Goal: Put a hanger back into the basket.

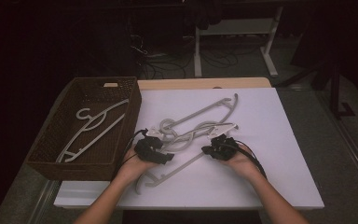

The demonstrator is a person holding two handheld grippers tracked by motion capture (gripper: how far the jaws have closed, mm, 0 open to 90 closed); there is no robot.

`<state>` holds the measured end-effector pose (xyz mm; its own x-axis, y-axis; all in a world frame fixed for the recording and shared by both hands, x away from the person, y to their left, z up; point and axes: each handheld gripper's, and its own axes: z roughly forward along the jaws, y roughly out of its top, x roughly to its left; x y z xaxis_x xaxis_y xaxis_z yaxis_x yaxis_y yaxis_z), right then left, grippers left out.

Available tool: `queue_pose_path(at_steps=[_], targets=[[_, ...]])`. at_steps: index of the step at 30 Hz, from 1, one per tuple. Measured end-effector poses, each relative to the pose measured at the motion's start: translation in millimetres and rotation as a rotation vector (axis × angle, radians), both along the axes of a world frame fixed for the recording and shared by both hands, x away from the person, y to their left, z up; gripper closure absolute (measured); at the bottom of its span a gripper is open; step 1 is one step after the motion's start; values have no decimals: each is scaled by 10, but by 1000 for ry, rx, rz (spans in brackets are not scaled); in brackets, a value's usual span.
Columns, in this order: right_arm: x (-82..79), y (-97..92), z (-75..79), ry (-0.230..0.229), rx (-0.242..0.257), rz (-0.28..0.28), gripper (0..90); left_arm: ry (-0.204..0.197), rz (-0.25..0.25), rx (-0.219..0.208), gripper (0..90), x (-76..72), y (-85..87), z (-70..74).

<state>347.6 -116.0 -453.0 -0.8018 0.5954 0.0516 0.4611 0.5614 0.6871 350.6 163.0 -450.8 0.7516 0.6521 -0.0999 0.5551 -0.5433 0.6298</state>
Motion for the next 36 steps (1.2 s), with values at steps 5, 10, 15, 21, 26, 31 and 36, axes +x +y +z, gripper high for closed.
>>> queue_pose_path(at_steps=[5,10,15,21,26,31,36], targets=[[1,0,-1,1,1,-1,889,-23,23,23,485,-6,13,14],[-1,1,-2,1,1,-2,890,-29,6,40,666,-14,3,21],[-1,2,-1,1,0,-3,890,-39,2,65,714,-20,-10,28],[-4,7,1,-6,0,-3,890,-45,-10,90,780,-33,-18,45],[-3,0,6,-8,1,2,889,-39,2,85,787,-38,-18,66],[-16,-15,28,-6,3,6,888,-75,16,64,801,-77,-49,158],[-51,-75,143,-16,61,7,816,-93,8,43,810,-106,-97,243]])
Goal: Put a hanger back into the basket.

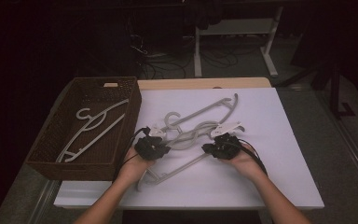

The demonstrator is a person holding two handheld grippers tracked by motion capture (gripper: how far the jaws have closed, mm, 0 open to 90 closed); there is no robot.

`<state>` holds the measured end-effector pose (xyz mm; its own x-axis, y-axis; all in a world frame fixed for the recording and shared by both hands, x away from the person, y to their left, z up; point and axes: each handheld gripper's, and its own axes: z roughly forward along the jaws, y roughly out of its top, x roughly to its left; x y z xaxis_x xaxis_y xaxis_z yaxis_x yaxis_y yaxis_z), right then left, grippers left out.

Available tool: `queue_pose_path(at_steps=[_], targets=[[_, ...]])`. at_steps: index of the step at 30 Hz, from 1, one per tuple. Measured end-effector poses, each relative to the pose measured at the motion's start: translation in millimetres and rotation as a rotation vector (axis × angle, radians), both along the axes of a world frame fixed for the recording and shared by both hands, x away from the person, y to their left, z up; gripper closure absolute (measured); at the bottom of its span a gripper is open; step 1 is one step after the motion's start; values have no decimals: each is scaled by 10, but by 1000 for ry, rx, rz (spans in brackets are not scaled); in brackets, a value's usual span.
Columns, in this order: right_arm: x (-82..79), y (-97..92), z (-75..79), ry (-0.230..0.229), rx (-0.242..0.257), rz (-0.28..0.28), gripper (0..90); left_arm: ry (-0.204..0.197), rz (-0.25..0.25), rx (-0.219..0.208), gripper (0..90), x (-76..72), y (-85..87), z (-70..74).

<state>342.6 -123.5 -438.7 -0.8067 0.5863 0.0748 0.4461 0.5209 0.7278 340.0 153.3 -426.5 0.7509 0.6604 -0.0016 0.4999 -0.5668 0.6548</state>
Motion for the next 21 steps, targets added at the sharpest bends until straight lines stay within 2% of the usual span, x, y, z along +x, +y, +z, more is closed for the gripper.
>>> queue_pose_path(at_steps=[5,10,16,21], targets=[[-64,-94,130,-8,64,3,705,-23,17,-30,812,15,15,105],[-170,-234,278,-4,136,-9,529,-29,43,-43,812,48,57,239],[-275,-392,396,-28,183,-39,463,-19,60,-85,812,86,72,454],[-389,-504,410,-36,198,-40,434,-15,40,-122,812,135,129,726]])
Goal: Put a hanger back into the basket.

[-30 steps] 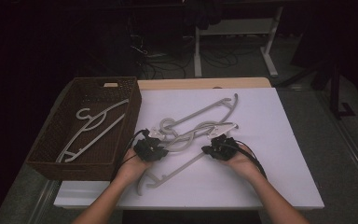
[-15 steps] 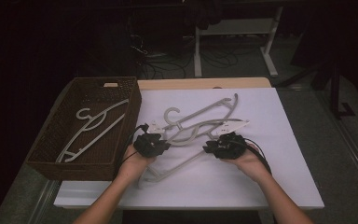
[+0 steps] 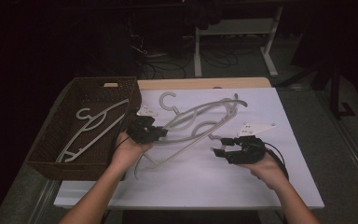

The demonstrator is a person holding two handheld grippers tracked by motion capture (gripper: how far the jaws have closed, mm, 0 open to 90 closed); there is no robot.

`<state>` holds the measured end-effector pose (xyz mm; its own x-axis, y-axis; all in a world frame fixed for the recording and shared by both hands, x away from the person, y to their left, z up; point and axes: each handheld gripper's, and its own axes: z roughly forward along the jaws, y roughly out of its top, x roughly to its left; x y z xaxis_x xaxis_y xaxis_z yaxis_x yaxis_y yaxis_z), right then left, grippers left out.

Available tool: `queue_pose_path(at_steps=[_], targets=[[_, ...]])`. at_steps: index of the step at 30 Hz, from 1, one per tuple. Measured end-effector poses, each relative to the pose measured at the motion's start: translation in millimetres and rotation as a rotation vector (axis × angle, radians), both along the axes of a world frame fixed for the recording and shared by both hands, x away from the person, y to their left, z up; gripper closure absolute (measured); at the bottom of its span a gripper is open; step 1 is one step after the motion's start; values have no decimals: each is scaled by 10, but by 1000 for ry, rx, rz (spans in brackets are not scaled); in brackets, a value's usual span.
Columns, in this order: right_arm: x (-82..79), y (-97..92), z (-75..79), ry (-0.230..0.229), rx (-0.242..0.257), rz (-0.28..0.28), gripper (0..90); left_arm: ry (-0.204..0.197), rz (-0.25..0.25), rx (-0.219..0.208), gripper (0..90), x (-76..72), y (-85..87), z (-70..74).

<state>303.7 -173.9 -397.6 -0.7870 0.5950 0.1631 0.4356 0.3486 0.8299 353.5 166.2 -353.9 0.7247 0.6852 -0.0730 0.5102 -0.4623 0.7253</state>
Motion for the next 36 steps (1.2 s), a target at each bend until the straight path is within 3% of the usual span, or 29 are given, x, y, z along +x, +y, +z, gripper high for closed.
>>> queue_pose_path(at_steps=[8,16,19,20,21,29,33,36], targets=[[-47,-131,-49,3,5,-29,364,-56,24,7,812,37,266,486],[36,-188,-132,17,-3,-58,254,-129,94,23,812,123,828,928],[55,-197,-154,22,-9,-70,211,-153,136,57,812,148,1057,1023],[55,-197,-154,22,-9,-70,211,-153,136,57,812,148,1057,1023],[59,-198,-160,21,-10,-70,193,-169,168,74,812,168,1239,1061],[76,-188,-195,13,-25,-70,145,-181,282,89,812,195,1856,1058],[78,-194,-196,13,-25,-76,145,-183,329,129,812,207,2113,993],[79,-204,-191,11,-24,-80,146,-165,354,127,812,230,2298,898]])
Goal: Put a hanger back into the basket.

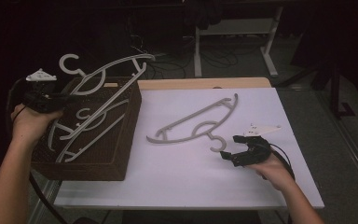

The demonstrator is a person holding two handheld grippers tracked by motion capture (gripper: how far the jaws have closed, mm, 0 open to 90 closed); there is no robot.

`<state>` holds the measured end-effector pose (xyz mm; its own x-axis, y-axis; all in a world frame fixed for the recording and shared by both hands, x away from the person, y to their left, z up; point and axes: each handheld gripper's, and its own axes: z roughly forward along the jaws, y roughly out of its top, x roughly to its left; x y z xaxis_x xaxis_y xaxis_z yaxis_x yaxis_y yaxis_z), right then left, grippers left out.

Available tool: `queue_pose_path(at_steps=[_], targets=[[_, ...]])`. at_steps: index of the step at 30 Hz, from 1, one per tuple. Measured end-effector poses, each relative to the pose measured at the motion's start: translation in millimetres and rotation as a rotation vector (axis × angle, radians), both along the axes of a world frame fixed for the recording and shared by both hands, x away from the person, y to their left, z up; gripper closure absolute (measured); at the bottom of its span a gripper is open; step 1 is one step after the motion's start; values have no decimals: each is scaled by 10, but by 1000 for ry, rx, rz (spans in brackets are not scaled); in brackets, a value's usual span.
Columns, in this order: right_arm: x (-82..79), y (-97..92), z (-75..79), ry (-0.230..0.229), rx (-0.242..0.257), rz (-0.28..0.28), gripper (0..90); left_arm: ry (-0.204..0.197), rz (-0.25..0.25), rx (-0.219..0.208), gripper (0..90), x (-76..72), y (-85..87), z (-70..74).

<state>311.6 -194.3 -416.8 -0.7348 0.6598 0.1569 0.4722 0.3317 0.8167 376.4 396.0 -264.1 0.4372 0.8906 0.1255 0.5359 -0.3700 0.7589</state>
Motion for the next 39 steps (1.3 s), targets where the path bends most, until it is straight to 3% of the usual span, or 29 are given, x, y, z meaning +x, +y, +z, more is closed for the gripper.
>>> queue_pose_path(at_steps=[7,12,16,20,26,34,37,39], targets=[[9,-2,-9,2,-6,-3,146,53,57,16,812,63,327,-256],[17,-1,-16,0,-10,-4,146,90,80,54,812,94,443,-415],[18,-3,-16,2,-10,-6,146,105,86,32,812,105,516,-521],[15,-4,-18,2,-12,-7,146,115,105,39,813,94,585,-555],[18,0,-19,2,-12,-6,147,146,90,56,812,111,573,-632],[16,-3,-16,0,-12,-7,148,204,88,58,803,154,534,-854],[16,-3,-17,0,-12,-6,148,182,69,4,646,145,527,-813],[17,-1,-15,-1,-14,-4,149,174,79,-2,583,148,511,-786]])
